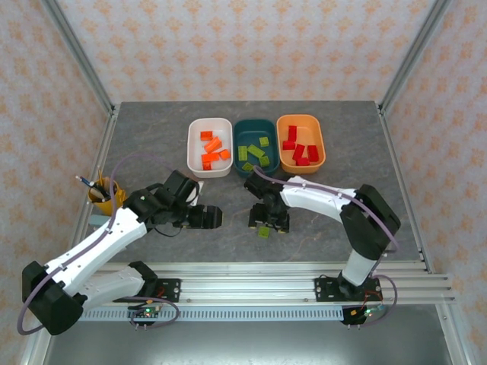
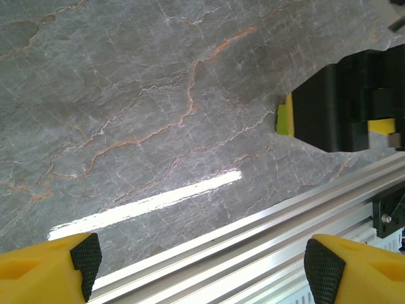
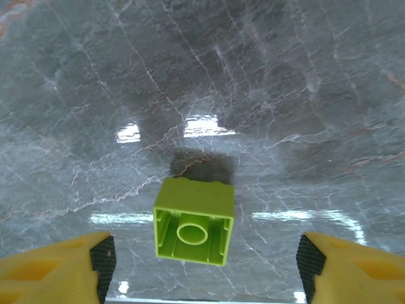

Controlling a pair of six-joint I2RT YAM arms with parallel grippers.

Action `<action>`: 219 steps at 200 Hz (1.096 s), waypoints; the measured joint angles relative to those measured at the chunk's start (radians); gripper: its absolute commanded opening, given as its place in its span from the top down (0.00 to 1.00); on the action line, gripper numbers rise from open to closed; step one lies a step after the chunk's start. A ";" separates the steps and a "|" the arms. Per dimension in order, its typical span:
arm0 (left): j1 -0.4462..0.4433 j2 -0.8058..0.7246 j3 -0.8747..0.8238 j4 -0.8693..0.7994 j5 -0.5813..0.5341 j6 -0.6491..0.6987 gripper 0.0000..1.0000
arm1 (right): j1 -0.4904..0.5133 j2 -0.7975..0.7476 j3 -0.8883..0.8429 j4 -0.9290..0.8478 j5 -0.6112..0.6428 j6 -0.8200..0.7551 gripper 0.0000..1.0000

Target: Sort the legos into containers by color

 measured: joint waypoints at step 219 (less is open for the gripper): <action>-0.006 -0.073 0.125 -0.002 -0.085 -0.078 0.14 | -0.098 0.023 0.235 -0.028 0.096 -0.038 0.72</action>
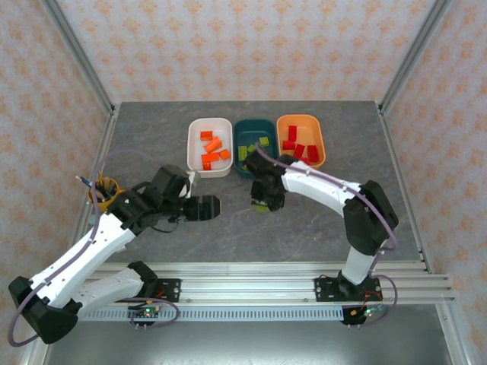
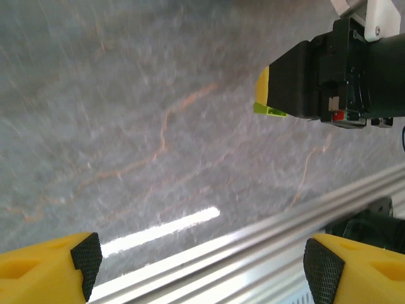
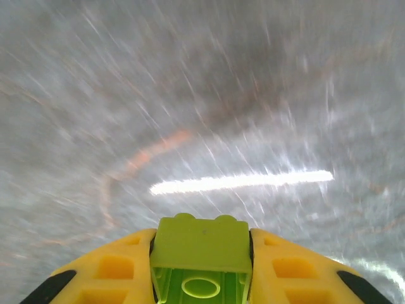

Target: Sort the legos into containers by color

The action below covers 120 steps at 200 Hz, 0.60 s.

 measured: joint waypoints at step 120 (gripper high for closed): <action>0.000 0.145 0.241 0.011 -0.441 -0.048 0.13 | -0.242 0.610 0.903 0.001 0.040 -0.212 0.72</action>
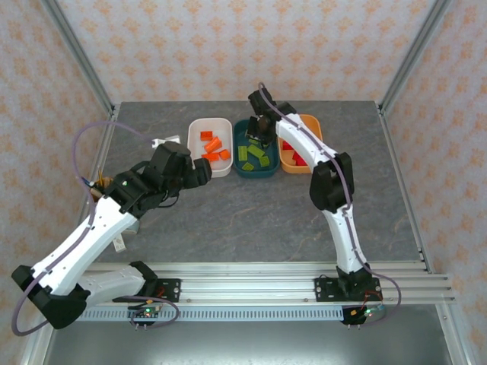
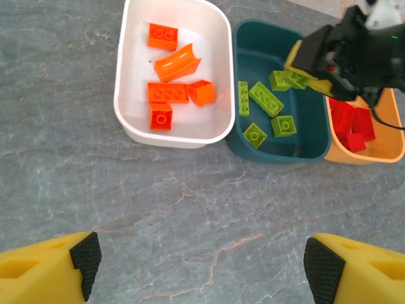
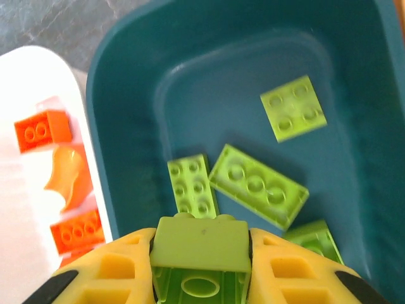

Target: Sort the legos into containers by color

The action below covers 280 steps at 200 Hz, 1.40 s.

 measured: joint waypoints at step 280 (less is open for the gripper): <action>0.000 0.119 0.152 0.056 0.189 0.061 0.00 | -0.045 -0.946 -0.806 0.258 0.160 -0.080 0.01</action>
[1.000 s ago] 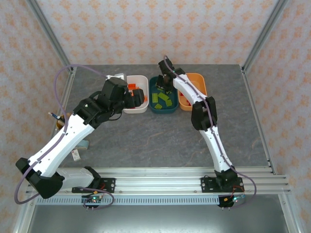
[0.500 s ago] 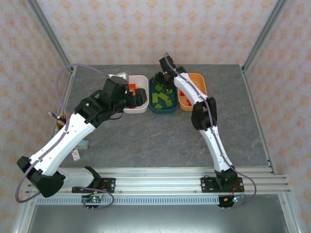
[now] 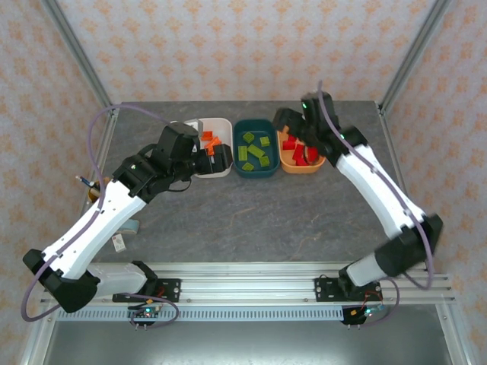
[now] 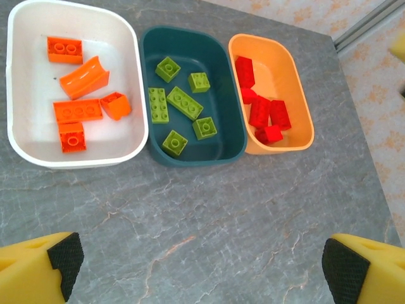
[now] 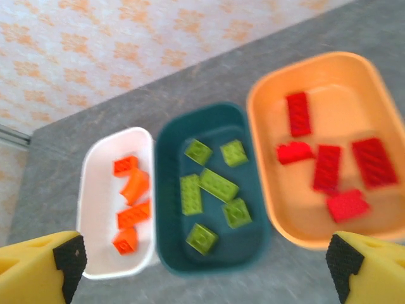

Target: Sort the legos into containers by color

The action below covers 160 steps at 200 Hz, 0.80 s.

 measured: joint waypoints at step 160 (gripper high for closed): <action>0.161 0.114 -0.338 0.047 -0.499 0.147 0.00 | -0.117 -0.579 -0.794 0.148 0.549 -0.119 0.00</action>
